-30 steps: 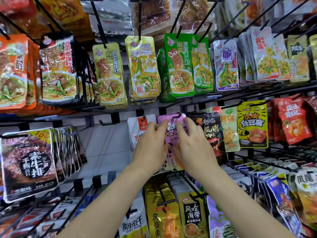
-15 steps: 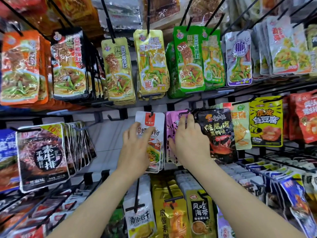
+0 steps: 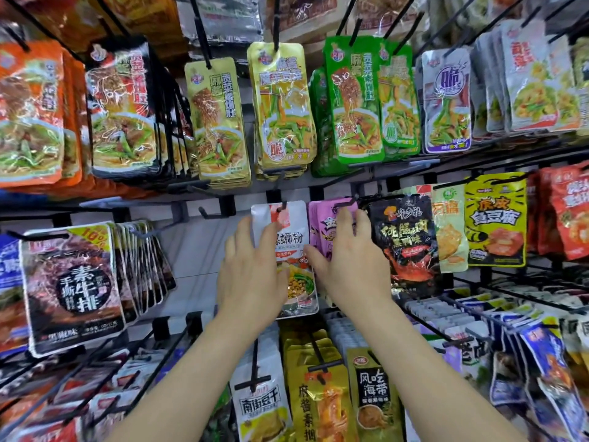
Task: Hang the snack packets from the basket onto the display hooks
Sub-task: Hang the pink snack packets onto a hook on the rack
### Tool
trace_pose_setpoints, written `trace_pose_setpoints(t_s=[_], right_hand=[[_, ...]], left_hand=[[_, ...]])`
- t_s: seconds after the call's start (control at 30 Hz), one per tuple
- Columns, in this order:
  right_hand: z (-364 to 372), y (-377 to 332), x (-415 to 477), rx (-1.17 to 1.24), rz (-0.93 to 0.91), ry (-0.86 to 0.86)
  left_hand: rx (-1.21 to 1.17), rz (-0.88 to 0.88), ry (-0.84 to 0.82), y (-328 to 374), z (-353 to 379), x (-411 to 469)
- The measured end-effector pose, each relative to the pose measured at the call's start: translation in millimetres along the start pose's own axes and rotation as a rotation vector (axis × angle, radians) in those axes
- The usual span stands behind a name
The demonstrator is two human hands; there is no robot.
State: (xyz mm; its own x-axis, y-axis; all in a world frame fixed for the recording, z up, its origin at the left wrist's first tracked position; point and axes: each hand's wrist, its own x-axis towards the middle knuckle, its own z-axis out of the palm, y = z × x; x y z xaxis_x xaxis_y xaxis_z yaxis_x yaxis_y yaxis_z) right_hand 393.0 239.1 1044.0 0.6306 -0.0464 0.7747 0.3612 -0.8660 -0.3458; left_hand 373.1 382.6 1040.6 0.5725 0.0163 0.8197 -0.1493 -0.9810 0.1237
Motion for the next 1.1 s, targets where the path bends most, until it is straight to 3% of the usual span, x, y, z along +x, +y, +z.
trace_pose_setpoints(t_s=[0.1, 0.2, 0.3, 0.47, 0.83, 0.97, 1.1], right_hand=[[-14, 11, -10, 0.132, -0.118, 0.109], [-24, 25, -10, 0.178, -0.087, 0.125], [-25, 32, -5, 0.138, -0.008, -0.015], [-26, 49, 10, 0.278, 0.149, -0.258], [-31, 54, 26, 0.530, 0.179, -0.645], [-31, 58, 26, 0.492, 0.125, -0.579], [-23, 65, 17, 0.385, 0.115, -0.374]], left_hand=[[-0.148, 0.209, 0.067, 11, 1, -6], [-0.334, 0.134, -0.133, 31, 6, -2], [-0.334, 0.082, -0.215, 44, 14, 5], [-0.368, 0.031, -0.262, 43, 23, 6], [-0.522, -0.072, -0.415, 47, 15, 9], [-0.574, -0.072, -0.422, 47, 12, 7], [-0.680, -0.109, -0.355, 45, 7, 0]])
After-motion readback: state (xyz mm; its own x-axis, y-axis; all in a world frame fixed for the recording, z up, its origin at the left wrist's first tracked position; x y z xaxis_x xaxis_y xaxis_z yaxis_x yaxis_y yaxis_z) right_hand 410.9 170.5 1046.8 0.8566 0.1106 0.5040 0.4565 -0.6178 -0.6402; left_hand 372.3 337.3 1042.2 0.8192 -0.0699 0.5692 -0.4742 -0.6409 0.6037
